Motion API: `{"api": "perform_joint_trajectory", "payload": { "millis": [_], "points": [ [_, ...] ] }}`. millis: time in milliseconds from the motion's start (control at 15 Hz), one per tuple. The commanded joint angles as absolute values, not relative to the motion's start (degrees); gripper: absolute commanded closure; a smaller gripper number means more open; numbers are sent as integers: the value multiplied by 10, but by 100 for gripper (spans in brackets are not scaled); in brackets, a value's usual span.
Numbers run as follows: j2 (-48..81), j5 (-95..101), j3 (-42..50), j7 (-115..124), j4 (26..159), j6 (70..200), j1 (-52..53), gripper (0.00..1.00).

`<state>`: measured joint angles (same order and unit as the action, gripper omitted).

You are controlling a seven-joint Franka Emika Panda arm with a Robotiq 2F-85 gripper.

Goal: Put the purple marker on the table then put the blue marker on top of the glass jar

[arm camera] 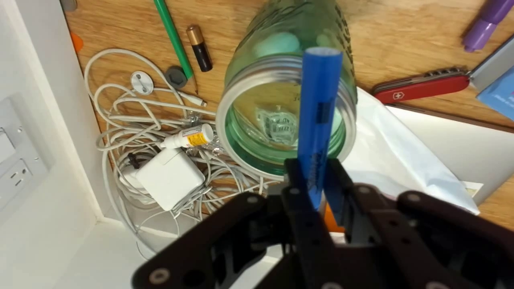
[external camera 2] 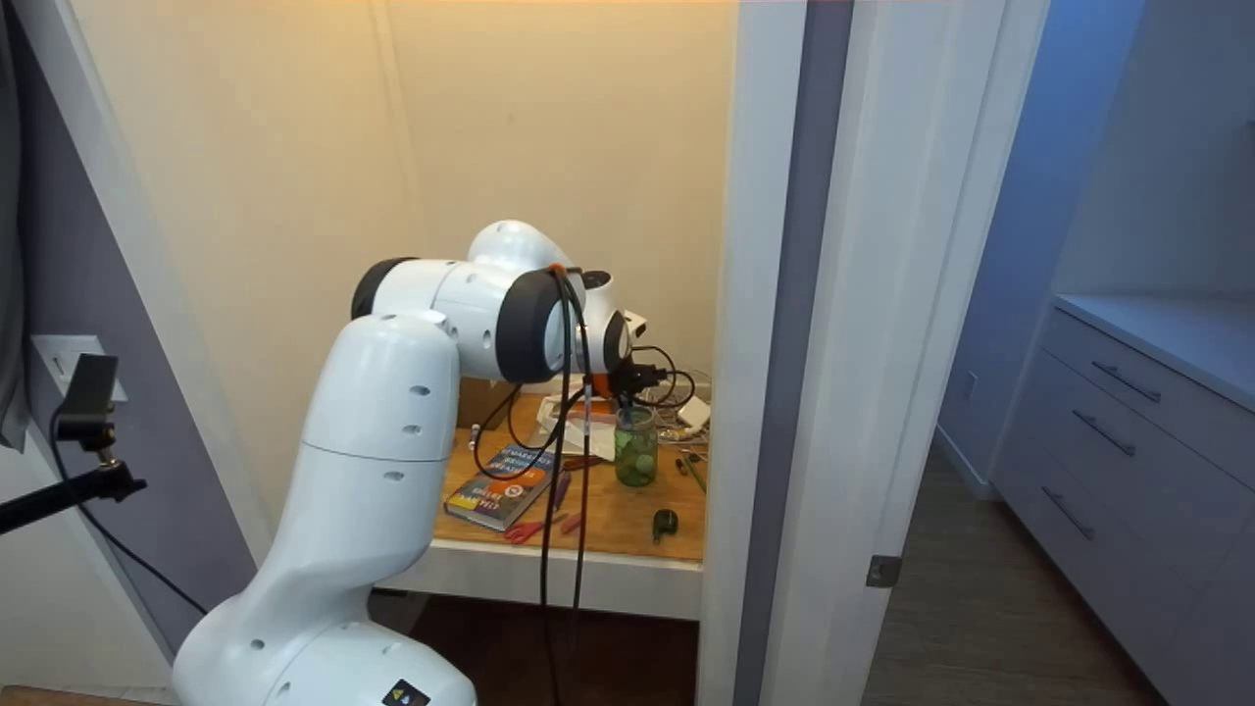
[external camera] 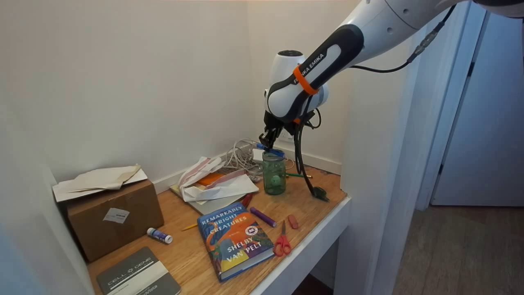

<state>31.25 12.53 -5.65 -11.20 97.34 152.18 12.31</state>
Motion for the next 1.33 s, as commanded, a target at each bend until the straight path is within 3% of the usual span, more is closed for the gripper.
{"api": "perform_joint_trajectory", "payload": {
  "millis": [0, 800, 933, 1067, 1267],
  "points": [
    [335, 145, -48, -108, 938, 1504, 131, 96],
    [344, 145, -50, -110, 927, 1479, 131, 93],
    [345, 145, -50, -109, 926, 1479, 131, 81],
    [347, 146, -49, -109, 926, 1477, 131, 56],
    [350, 146, -49, -109, 927, 1478, 131, 37]
  ]
}}
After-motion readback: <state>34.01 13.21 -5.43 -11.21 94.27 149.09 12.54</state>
